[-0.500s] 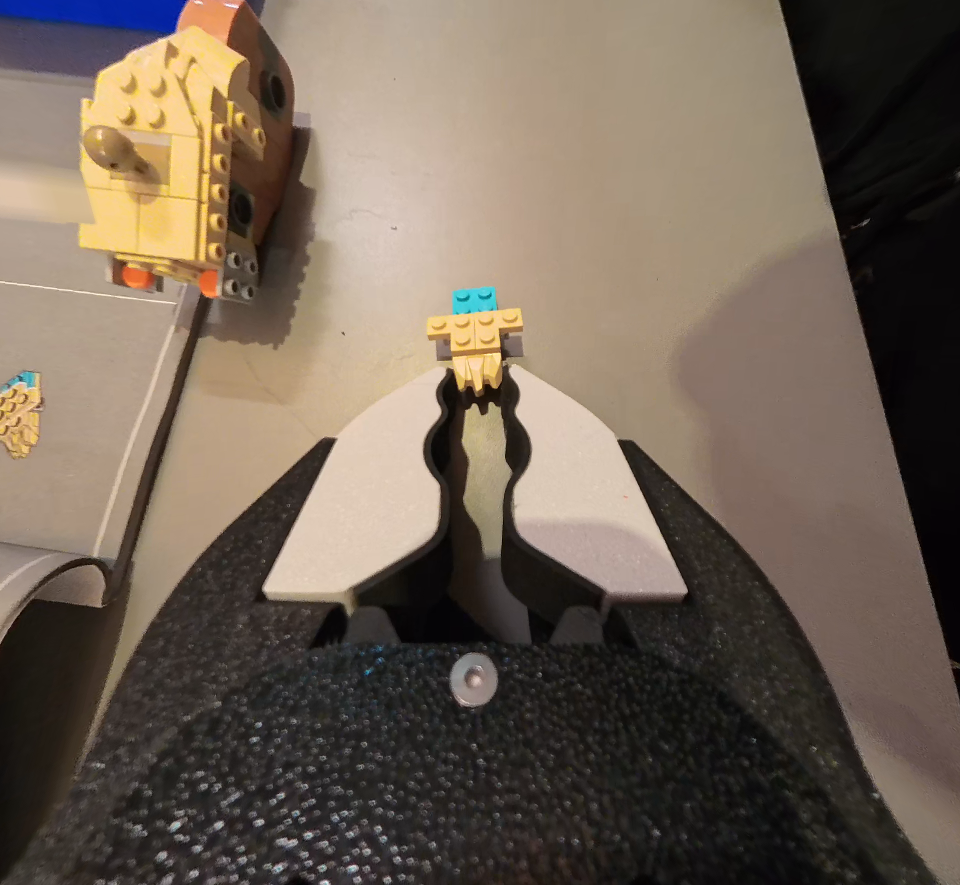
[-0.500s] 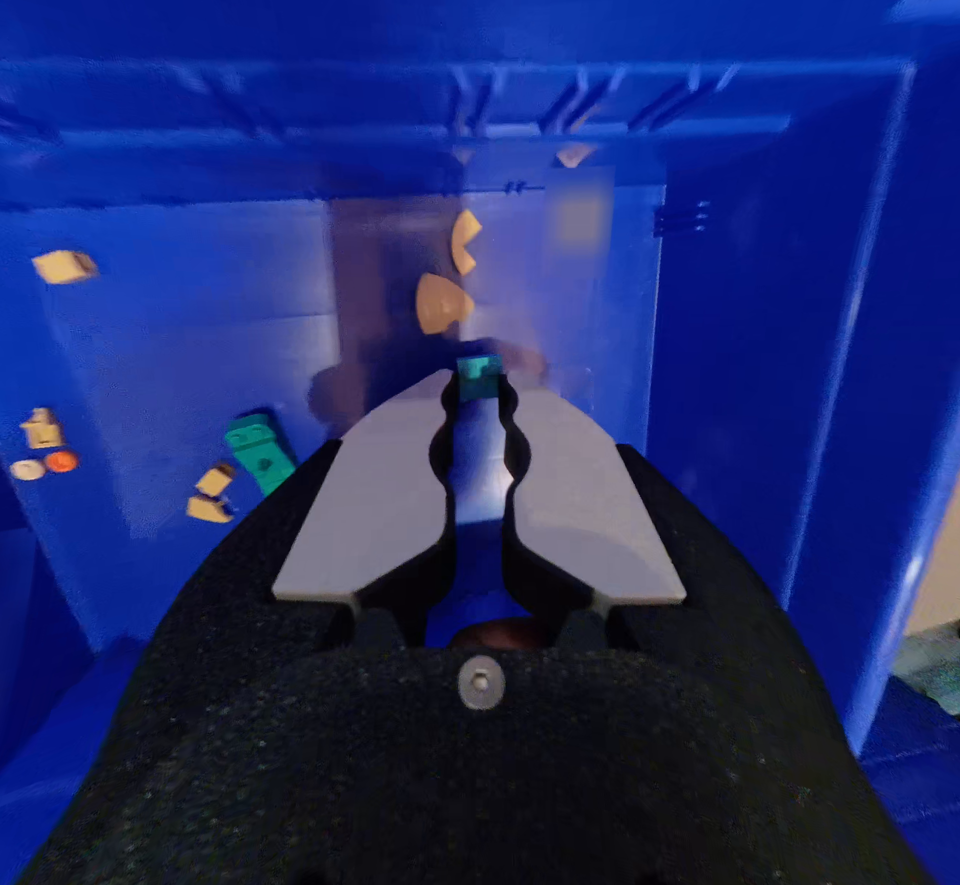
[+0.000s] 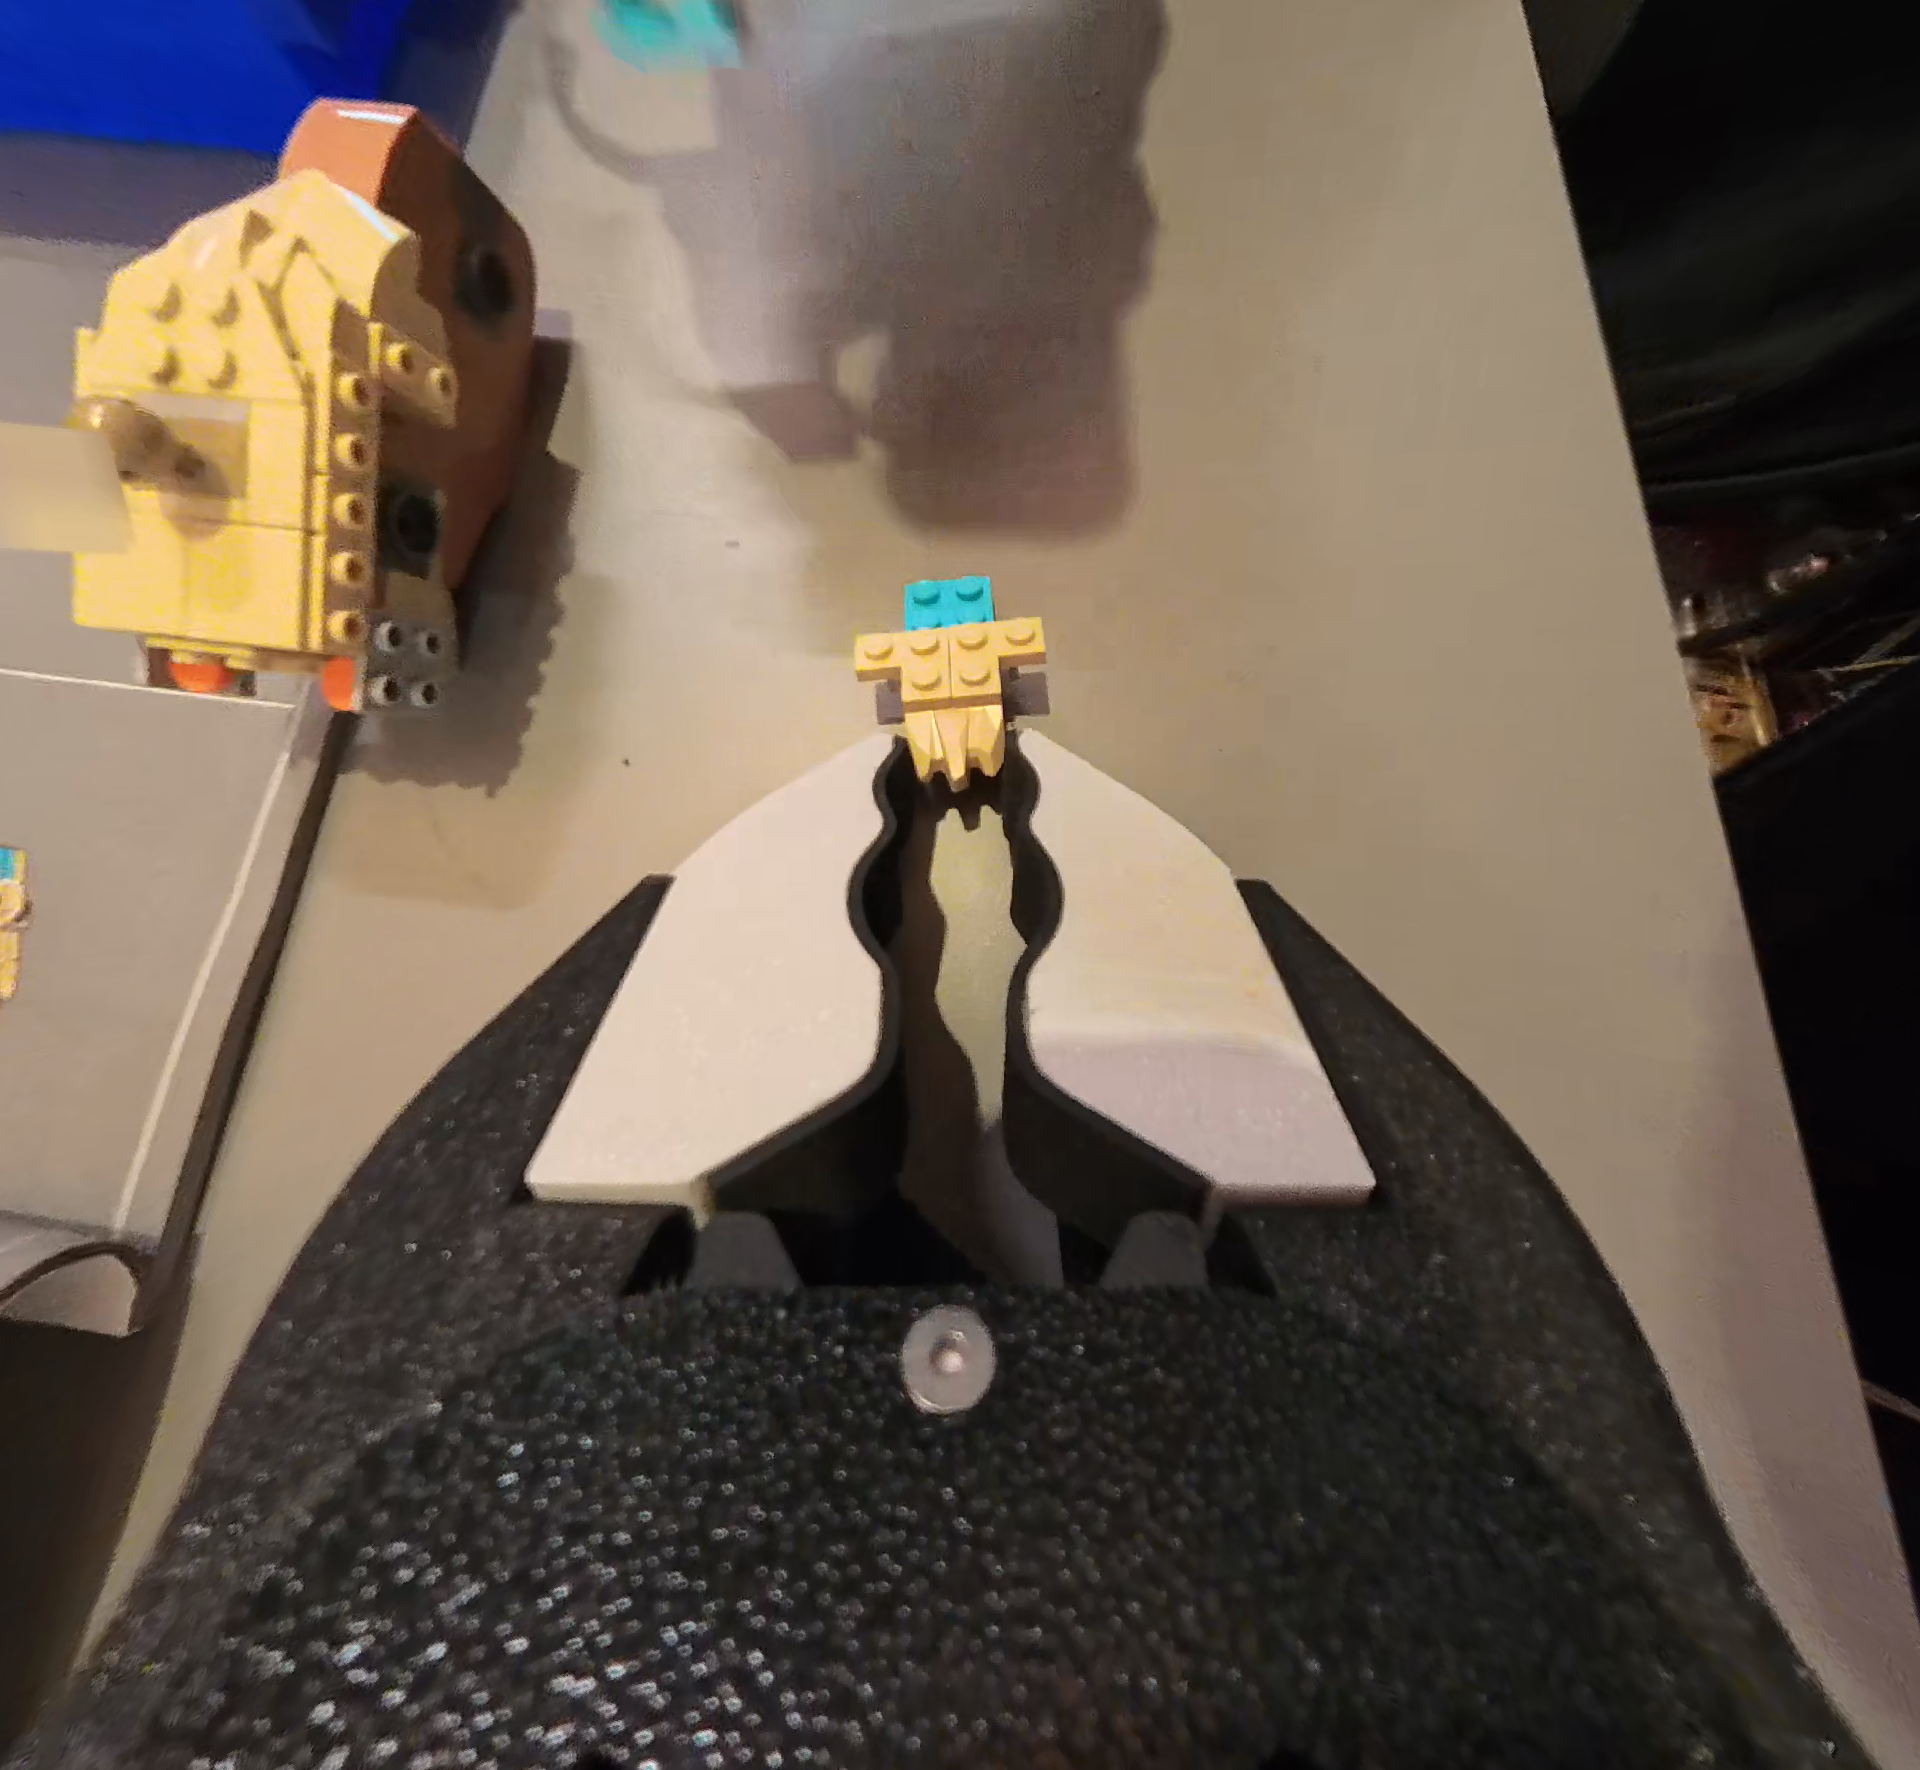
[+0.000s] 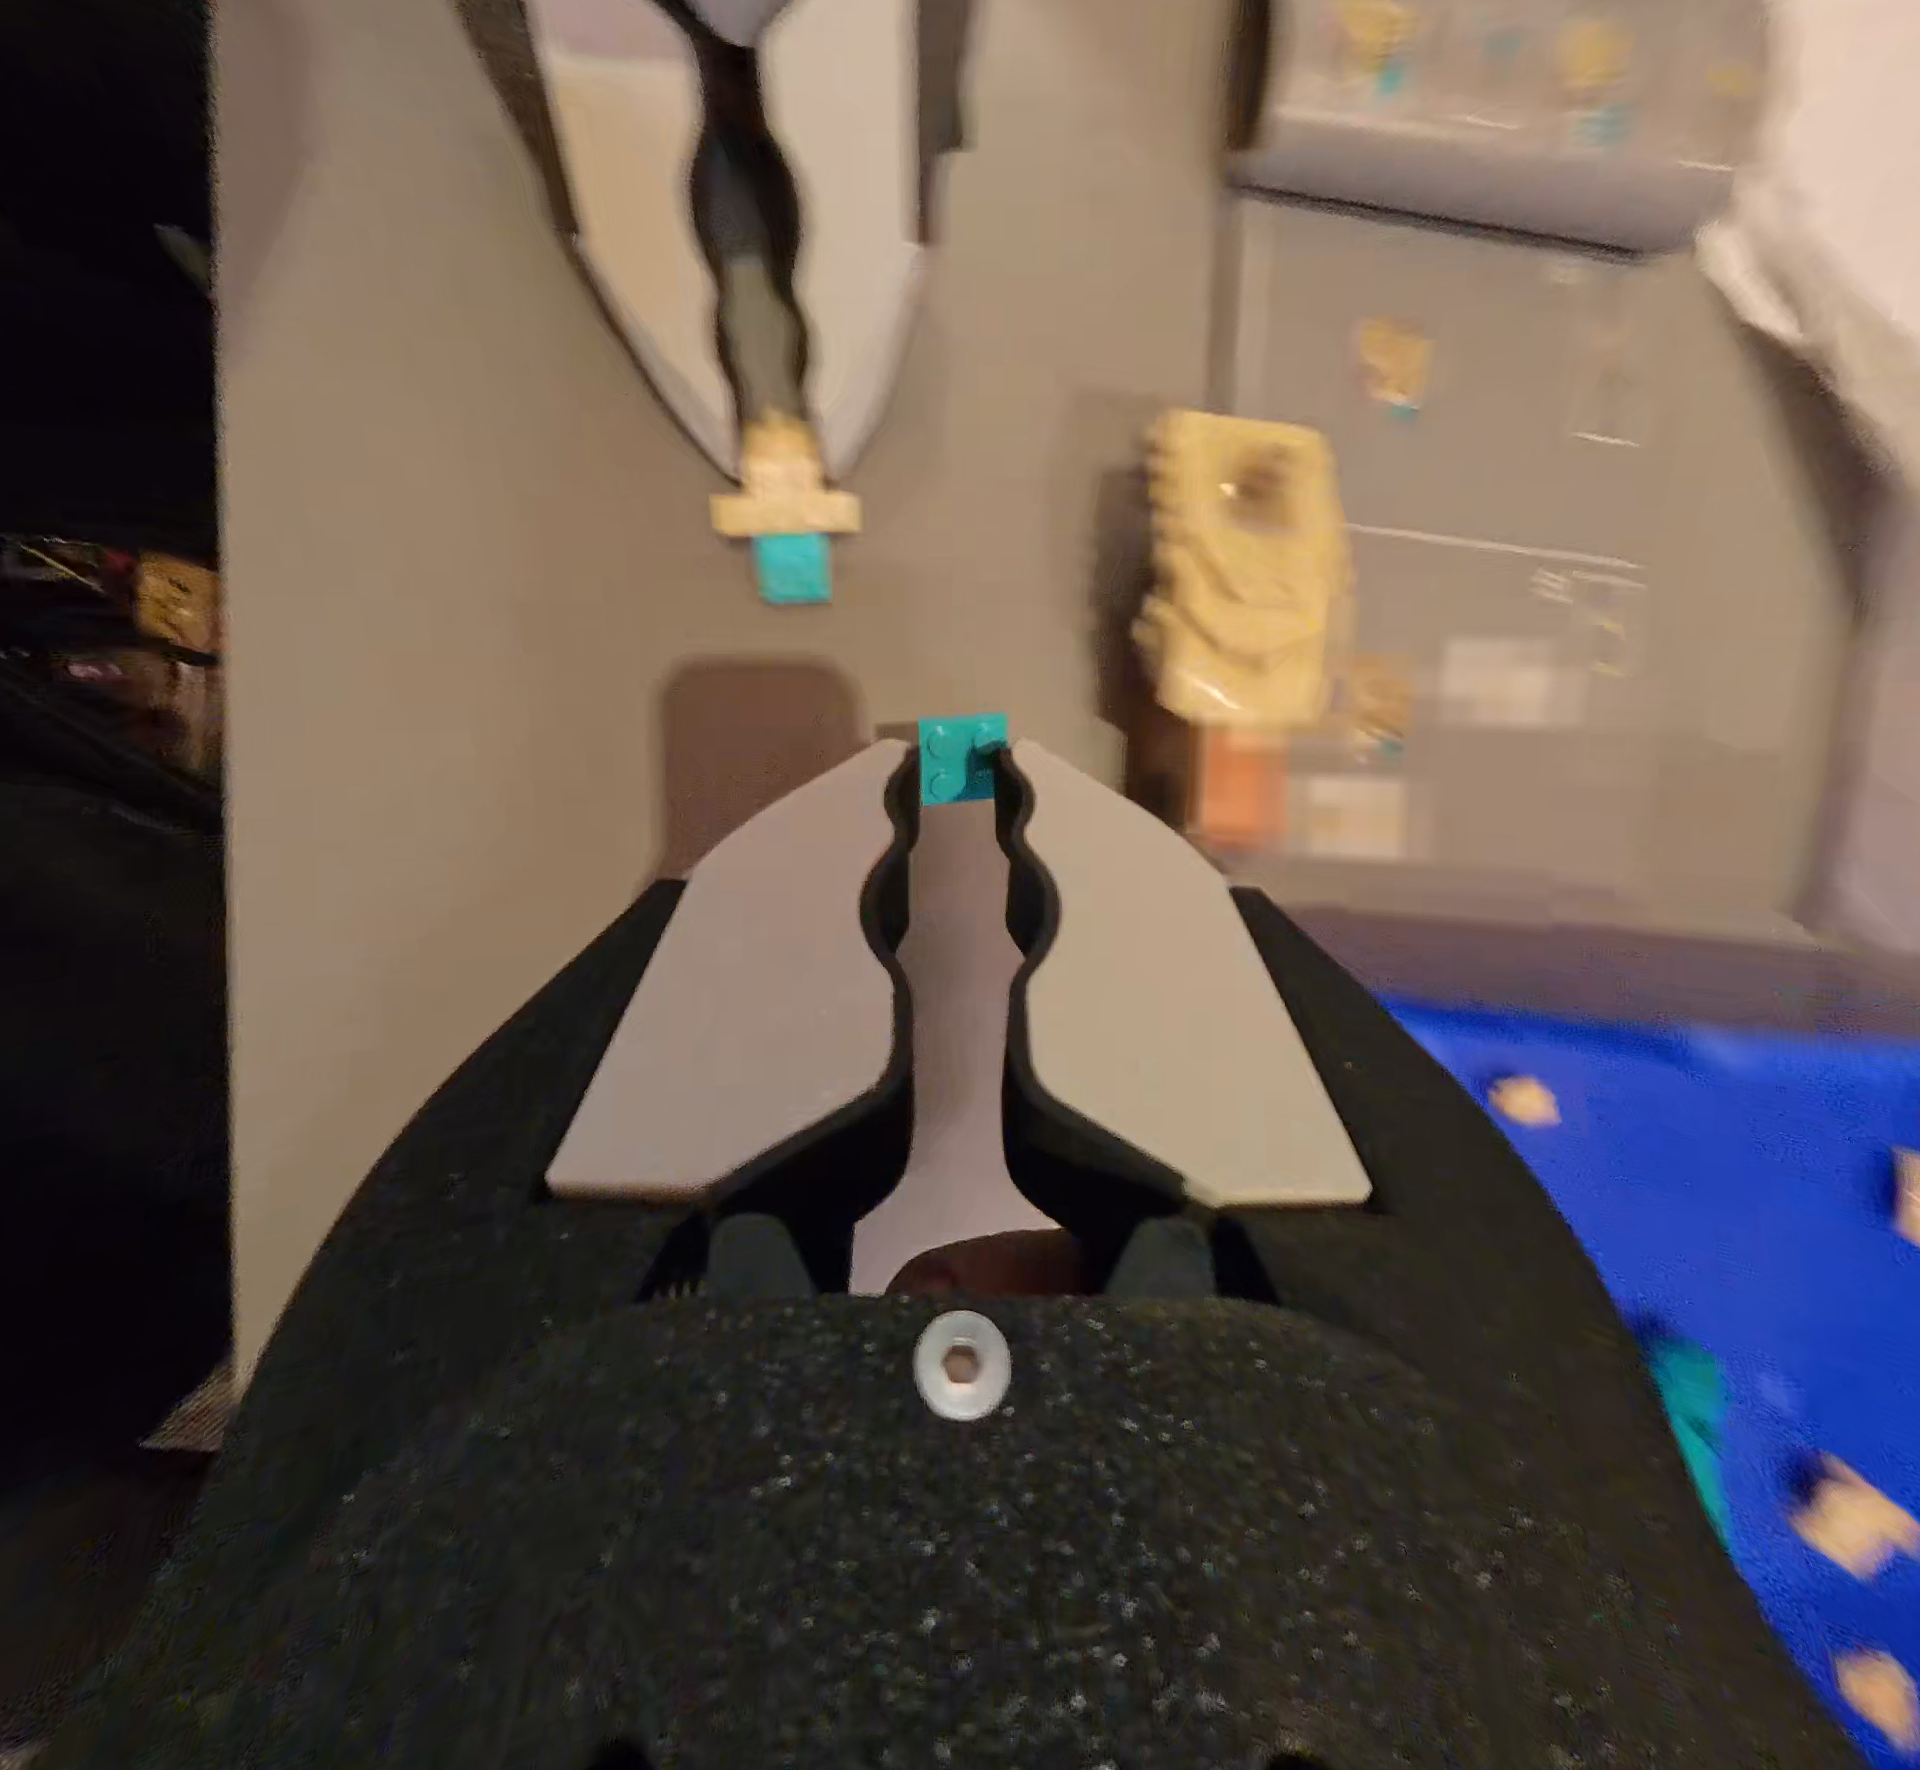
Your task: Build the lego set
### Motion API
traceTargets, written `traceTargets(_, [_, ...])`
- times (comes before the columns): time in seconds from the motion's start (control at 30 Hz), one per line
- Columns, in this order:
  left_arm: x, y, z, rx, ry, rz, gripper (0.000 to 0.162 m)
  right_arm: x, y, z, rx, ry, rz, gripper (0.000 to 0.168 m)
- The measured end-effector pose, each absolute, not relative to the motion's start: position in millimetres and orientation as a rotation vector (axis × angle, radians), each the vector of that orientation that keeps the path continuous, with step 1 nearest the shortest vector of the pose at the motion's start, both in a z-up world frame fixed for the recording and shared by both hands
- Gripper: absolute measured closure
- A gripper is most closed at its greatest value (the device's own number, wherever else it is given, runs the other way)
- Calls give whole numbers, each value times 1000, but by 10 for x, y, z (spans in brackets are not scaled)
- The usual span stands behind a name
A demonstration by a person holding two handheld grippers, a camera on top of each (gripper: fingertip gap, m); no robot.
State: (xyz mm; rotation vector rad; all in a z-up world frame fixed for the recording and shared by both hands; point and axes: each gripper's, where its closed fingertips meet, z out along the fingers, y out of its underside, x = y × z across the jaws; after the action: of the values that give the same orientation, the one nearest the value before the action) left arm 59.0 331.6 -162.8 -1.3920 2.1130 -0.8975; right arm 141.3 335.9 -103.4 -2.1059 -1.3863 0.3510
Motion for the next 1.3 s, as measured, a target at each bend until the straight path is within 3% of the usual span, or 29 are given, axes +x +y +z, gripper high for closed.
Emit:
traceTargets(0.33, [592, 3315, -1616, -1379, 2096, -878, 146, 893, 3241, -1566, -2164, -1528, 326, 155])
traceTargets(1.3, [593, 3319, -1623, -1405, 2098, -892, 146, 795, 3273, -1559, -2109, -1468, 286, 154])
